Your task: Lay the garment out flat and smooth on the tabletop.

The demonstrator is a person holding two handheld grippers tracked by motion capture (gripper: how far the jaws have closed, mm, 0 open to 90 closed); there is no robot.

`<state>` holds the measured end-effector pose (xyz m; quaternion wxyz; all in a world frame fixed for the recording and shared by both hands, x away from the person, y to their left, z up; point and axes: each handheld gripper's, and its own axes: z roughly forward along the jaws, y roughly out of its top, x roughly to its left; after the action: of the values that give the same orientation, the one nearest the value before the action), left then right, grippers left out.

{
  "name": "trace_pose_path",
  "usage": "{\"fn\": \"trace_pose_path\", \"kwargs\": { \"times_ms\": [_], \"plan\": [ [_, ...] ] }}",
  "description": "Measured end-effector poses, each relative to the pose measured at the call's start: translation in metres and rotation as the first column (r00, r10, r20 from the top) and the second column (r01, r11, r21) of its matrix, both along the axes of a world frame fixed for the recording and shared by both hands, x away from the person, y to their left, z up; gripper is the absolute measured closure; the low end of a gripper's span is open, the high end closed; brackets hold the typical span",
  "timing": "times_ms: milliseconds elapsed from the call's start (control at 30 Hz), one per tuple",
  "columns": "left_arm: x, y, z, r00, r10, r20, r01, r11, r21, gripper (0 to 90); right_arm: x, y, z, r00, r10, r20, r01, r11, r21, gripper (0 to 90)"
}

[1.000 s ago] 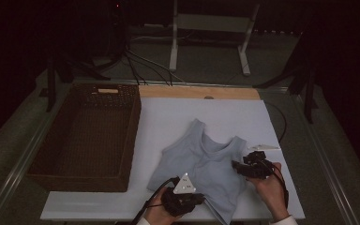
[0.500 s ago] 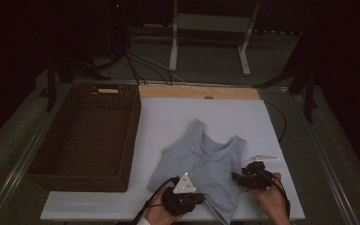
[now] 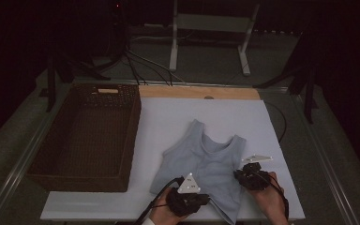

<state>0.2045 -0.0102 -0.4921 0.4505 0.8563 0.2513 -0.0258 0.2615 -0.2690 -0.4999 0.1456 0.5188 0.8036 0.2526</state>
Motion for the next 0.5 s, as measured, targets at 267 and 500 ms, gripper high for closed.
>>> {"fn": "trace_pose_path", "kwargs": {
  "times_ms": [267, 500],
  "plan": [
    [0.000, 0.004, 0.008, 1.0000, 0.007, 0.005, -0.007, 0.9982, -0.060, 60.8, -0.002, -0.010, 0.006, 0.9990, -0.024, 0.039, 0.022, 0.999, 0.032, 69.0],
    [0.014, 0.037, 0.022, 0.9842, 0.160, 0.075, -0.155, 0.9854, -0.069, 42.1, -0.011, -0.023, 0.013, 0.9950, -0.085, 0.052, 0.080, 0.992, 0.098, 43.1]
  ]
}}
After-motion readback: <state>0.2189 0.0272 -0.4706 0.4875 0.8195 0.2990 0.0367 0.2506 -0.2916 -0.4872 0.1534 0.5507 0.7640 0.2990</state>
